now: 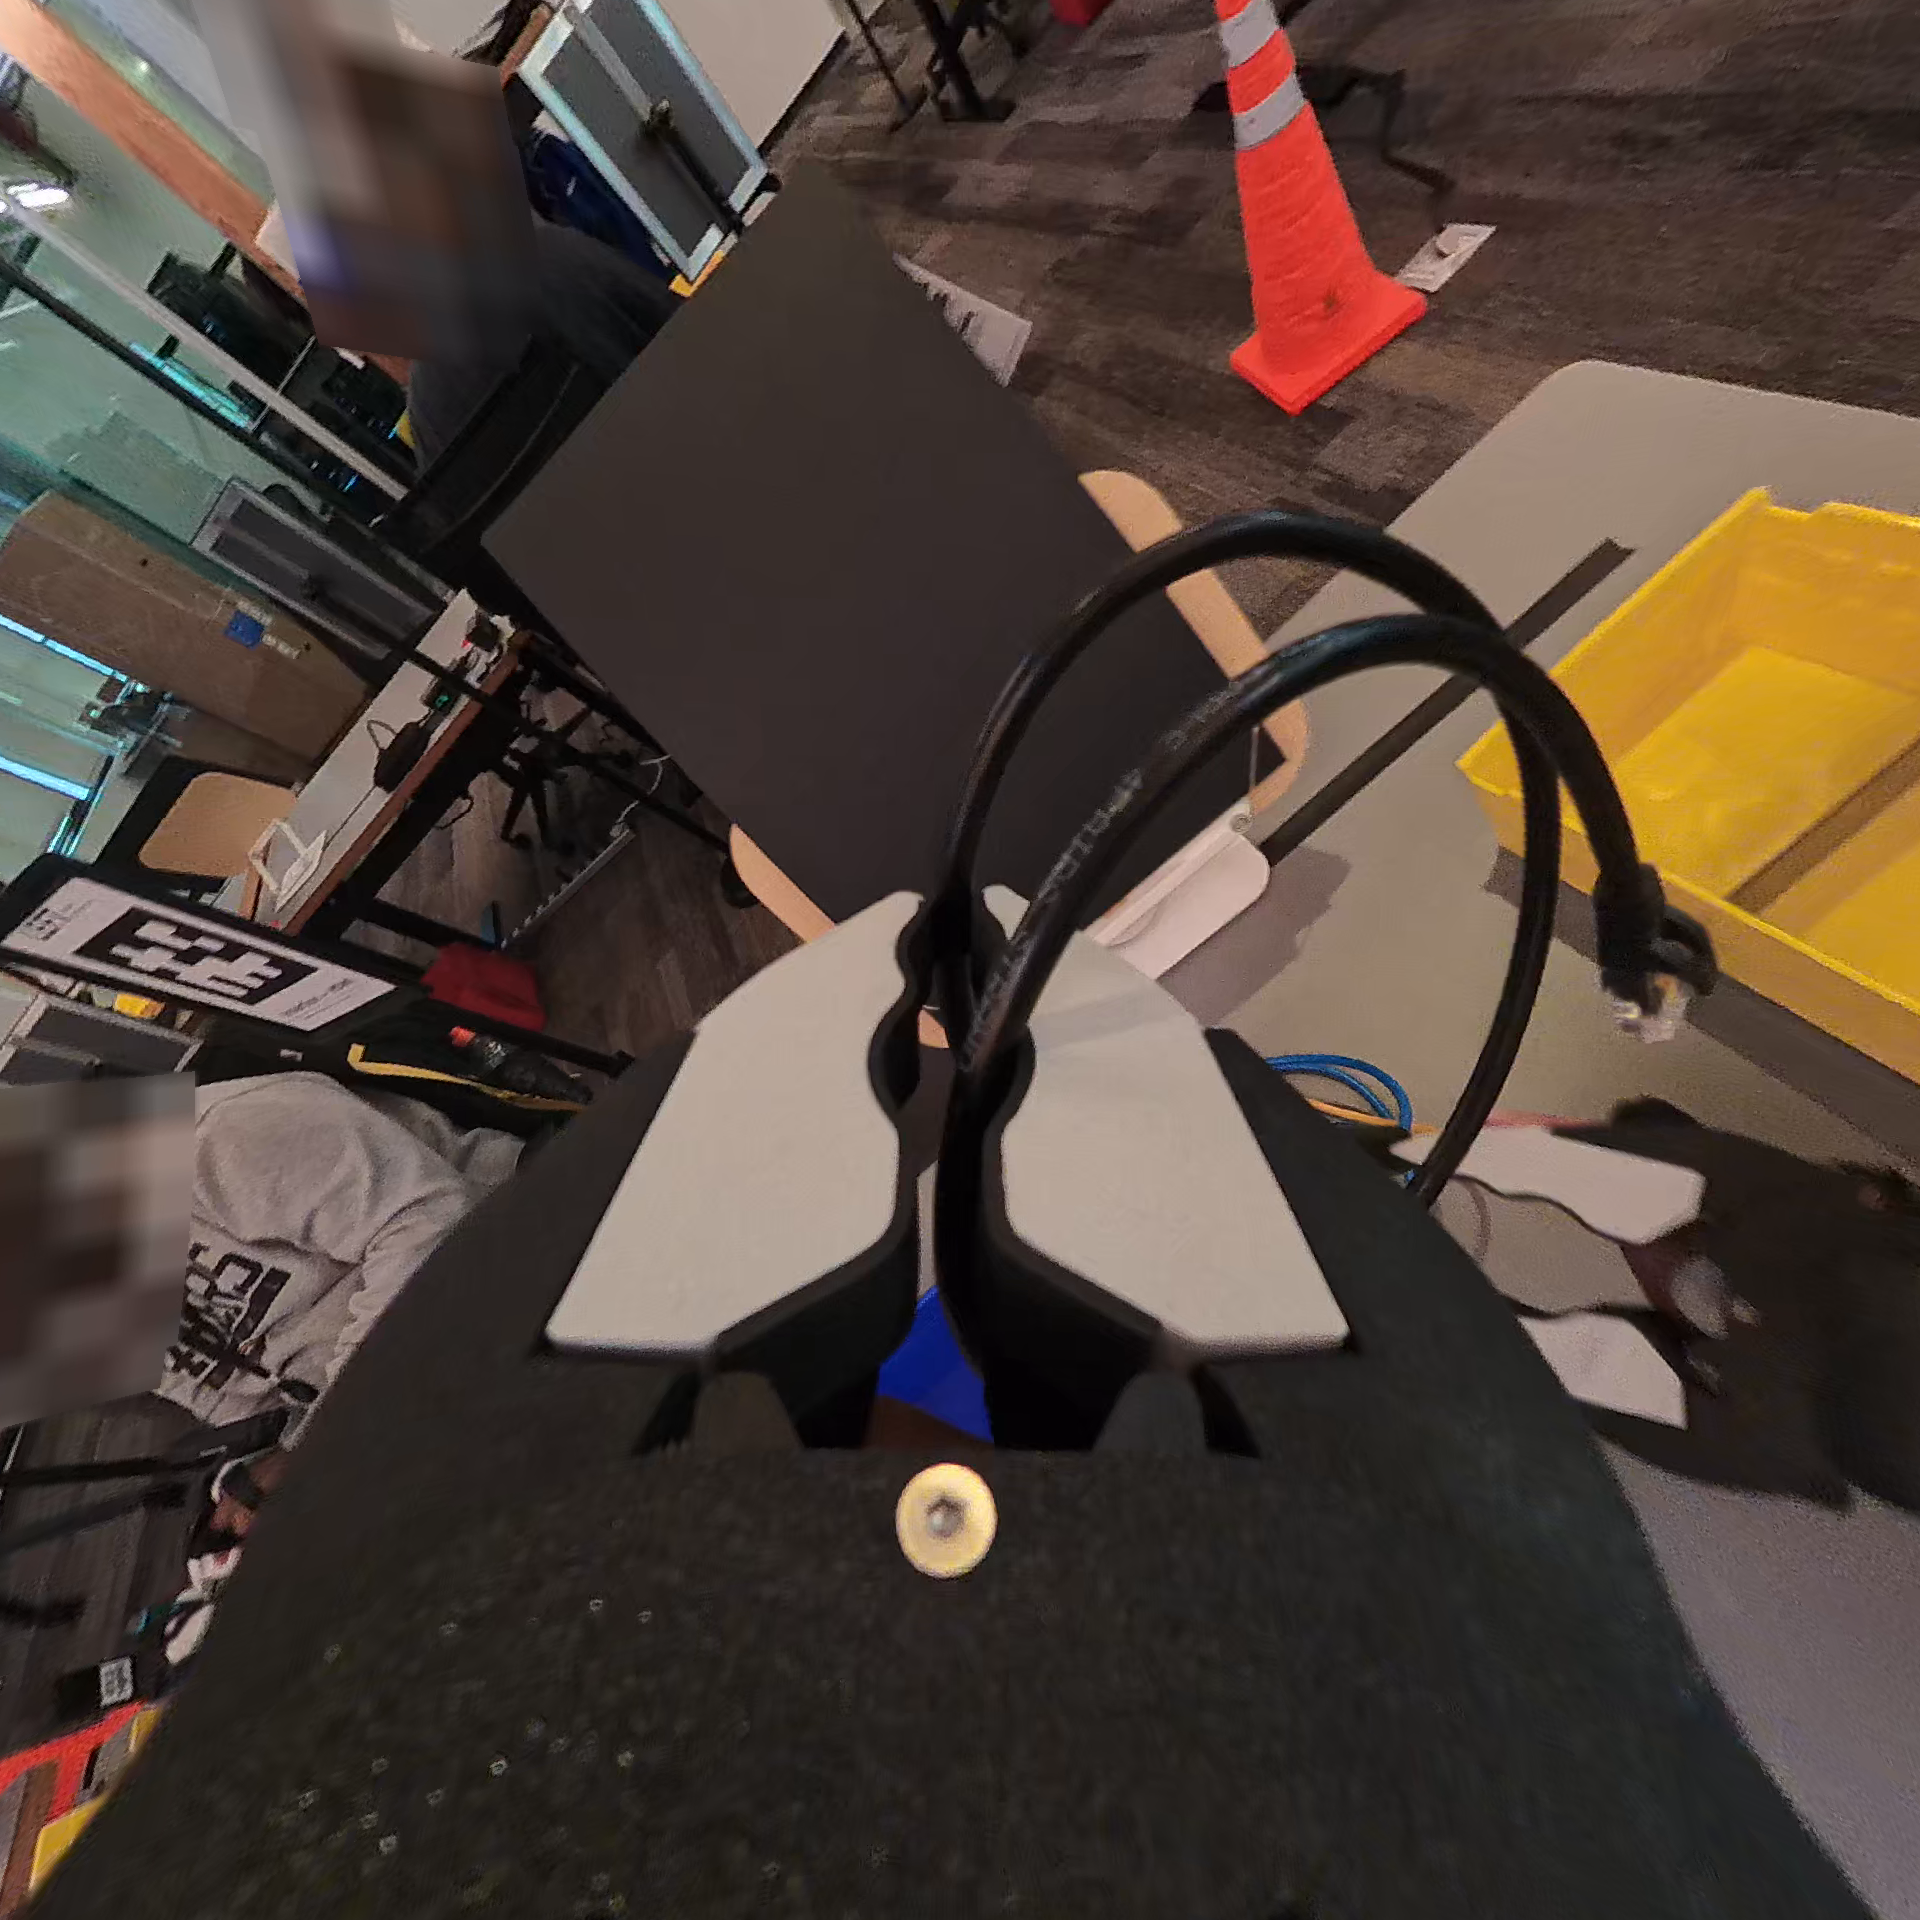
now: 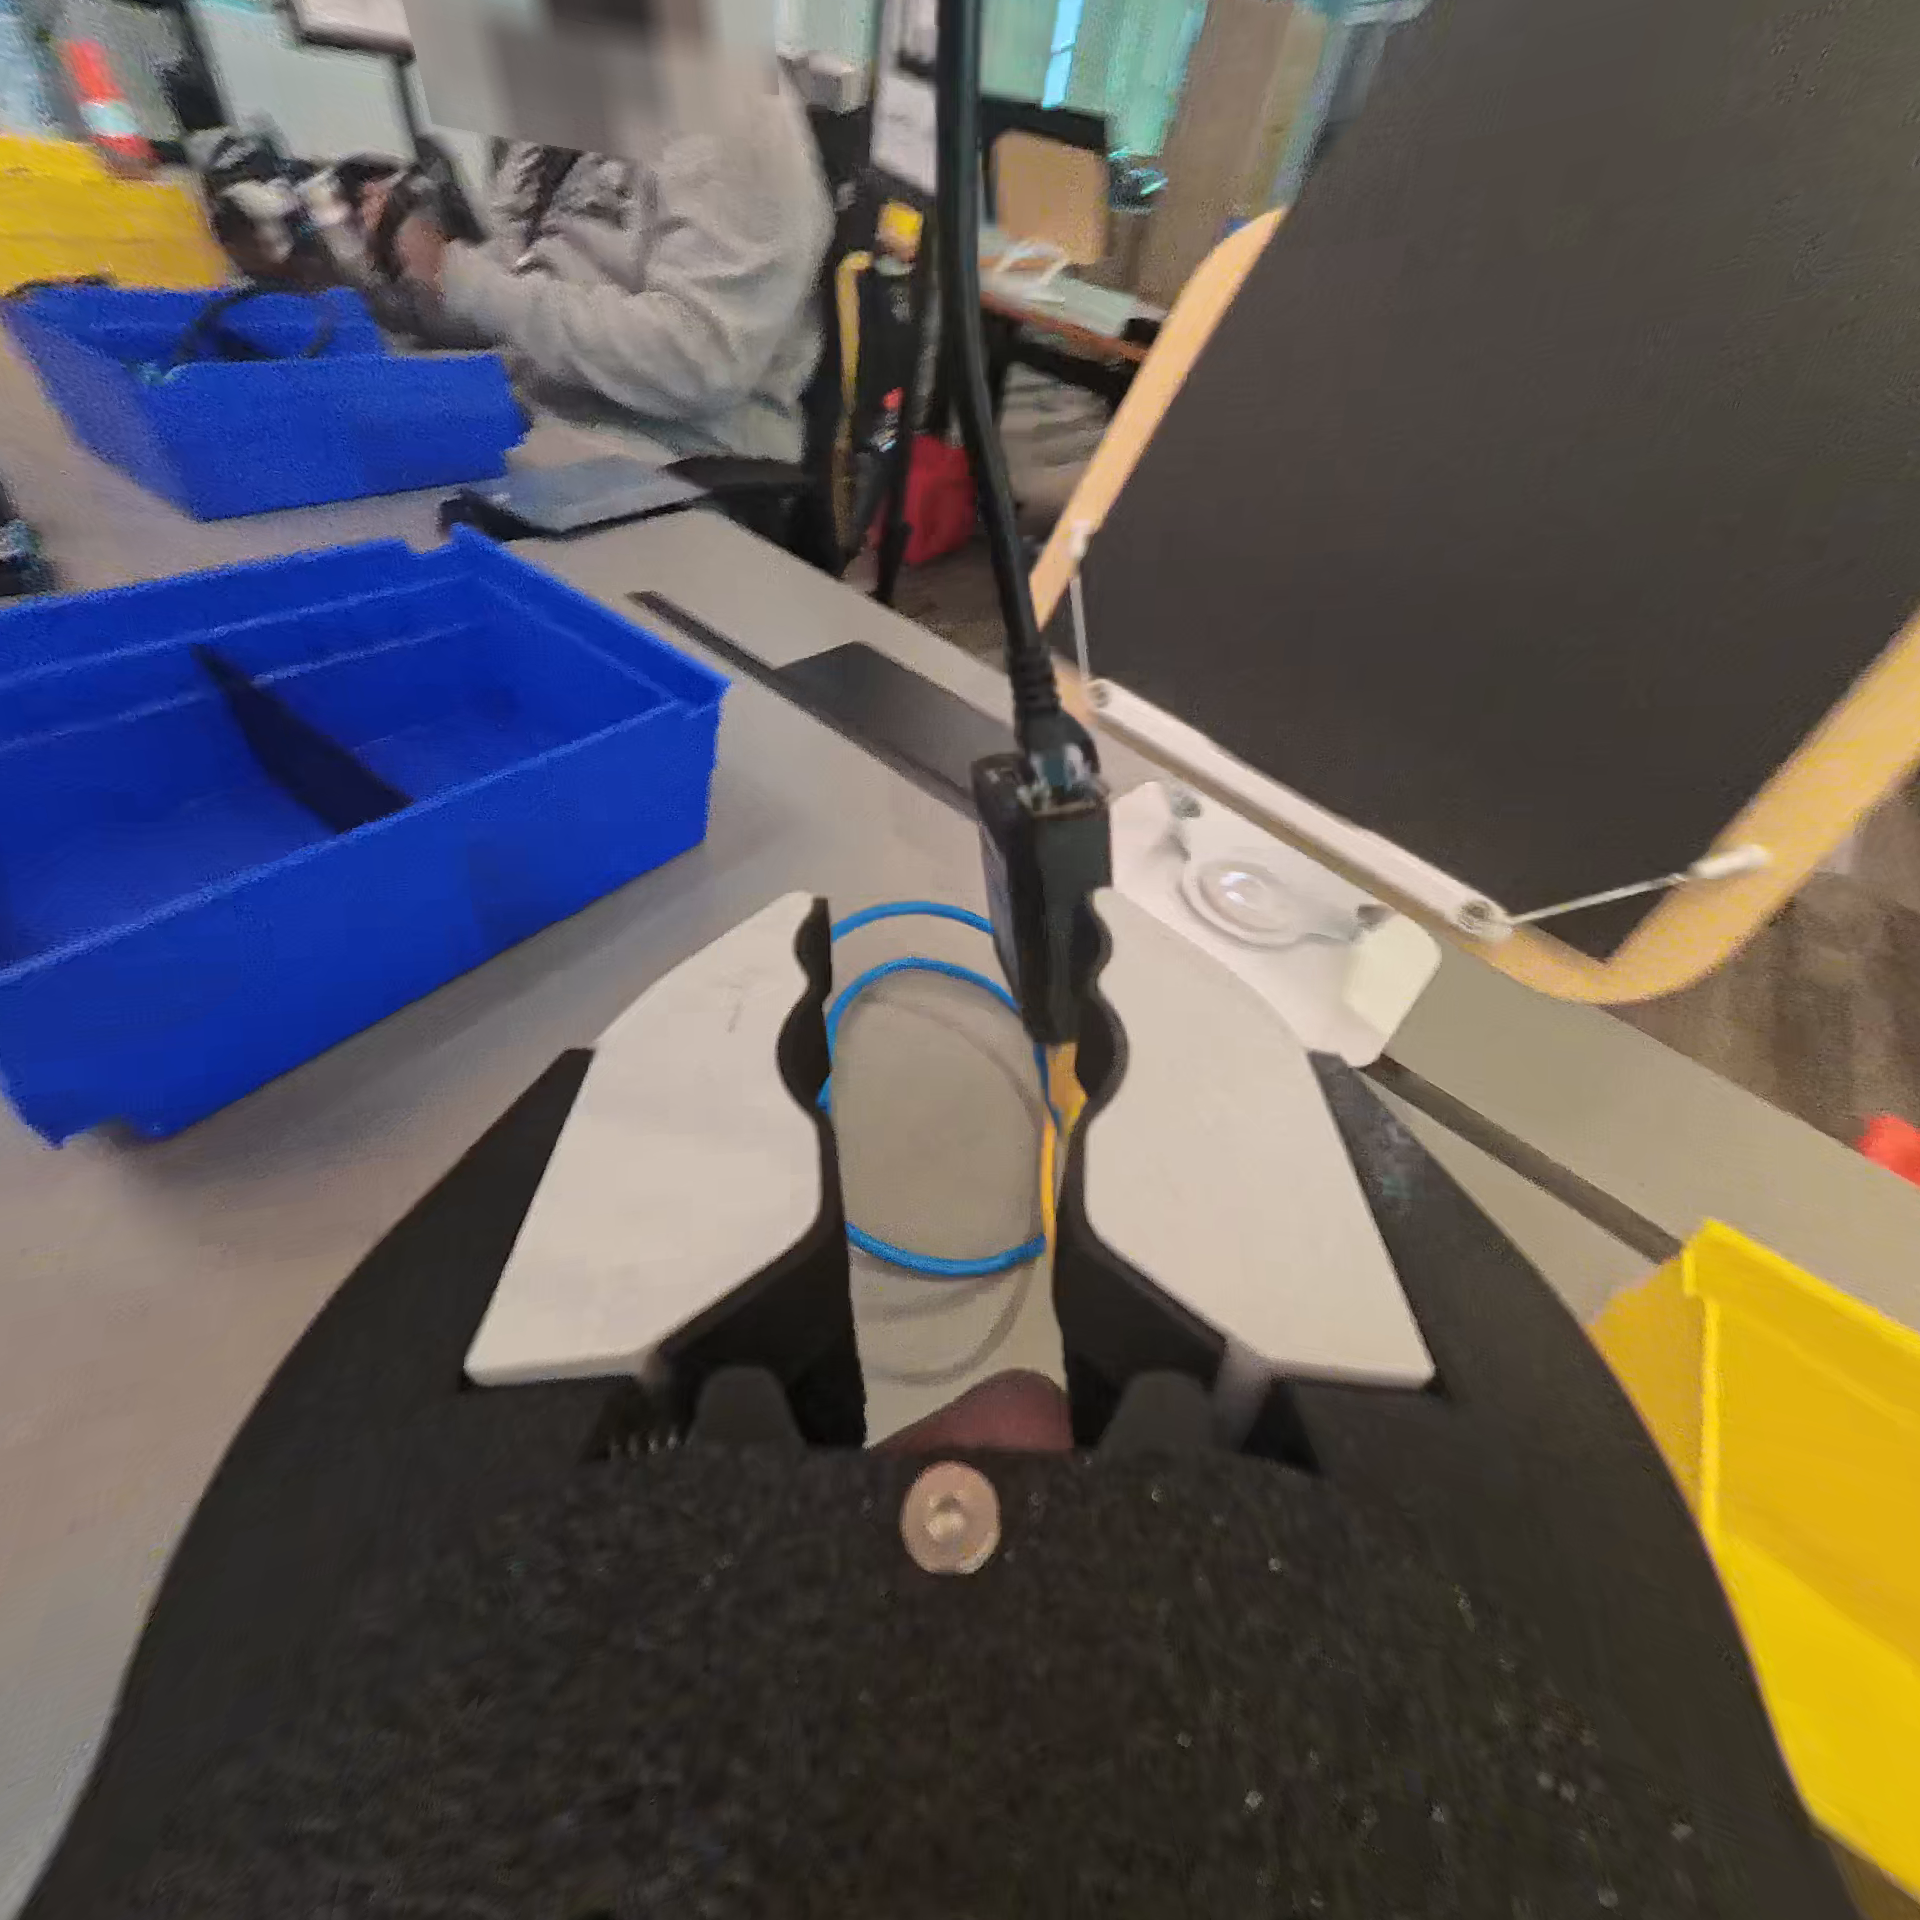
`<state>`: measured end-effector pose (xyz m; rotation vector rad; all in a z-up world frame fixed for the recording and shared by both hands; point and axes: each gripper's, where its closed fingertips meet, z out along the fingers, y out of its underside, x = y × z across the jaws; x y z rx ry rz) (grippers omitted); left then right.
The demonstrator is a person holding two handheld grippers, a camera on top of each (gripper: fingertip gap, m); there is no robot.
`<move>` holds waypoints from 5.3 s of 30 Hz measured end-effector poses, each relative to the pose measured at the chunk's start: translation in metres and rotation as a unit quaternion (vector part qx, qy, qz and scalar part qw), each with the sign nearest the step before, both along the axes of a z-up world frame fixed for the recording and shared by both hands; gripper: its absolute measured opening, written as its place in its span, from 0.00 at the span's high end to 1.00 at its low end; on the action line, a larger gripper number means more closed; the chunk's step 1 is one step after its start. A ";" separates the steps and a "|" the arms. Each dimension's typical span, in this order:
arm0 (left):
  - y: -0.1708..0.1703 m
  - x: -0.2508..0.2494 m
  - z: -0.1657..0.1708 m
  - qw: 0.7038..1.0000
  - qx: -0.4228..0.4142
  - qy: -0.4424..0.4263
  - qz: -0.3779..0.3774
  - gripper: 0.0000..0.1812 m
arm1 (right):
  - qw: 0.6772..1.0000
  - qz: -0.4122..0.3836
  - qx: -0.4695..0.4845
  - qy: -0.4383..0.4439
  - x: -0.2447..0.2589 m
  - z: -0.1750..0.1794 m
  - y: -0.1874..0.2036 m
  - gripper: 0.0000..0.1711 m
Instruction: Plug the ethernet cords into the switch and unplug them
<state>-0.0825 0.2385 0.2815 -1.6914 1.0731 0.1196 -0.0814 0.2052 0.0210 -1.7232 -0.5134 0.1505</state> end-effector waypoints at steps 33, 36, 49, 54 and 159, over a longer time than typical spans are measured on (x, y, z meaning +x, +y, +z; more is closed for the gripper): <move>-0.239 -0.195 -0.264 0.933 -0.261 -0.214 -0.123 0.72 | 0.866 0.098 0.331 -0.361 -0.017 -0.120 0.000 0.84; -0.206 -0.226 -0.235 0.951 -0.211 -0.217 -0.072 0.75 | 0.856 0.120 0.326 -0.382 -0.021 -0.138 -0.004 0.84; -0.150 -0.091 -0.293 0.790 -0.471 -0.376 -0.109 0.65 | 0.814 0.064 0.407 -0.409 -0.023 -0.117 -0.012 0.85; -0.099 -0.054 -0.360 0.811 -0.490 -0.319 -0.033 0.71 | 0.813 0.056 0.418 -0.402 -0.019 -0.110 -0.018 0.85; -0.118 -0.029 -0.401 0.763 -0.560 -0.286 -0.153 0.94 | 0.791 0.069 0.370 -0.482 -0.032 -0.128 -0.015 0.85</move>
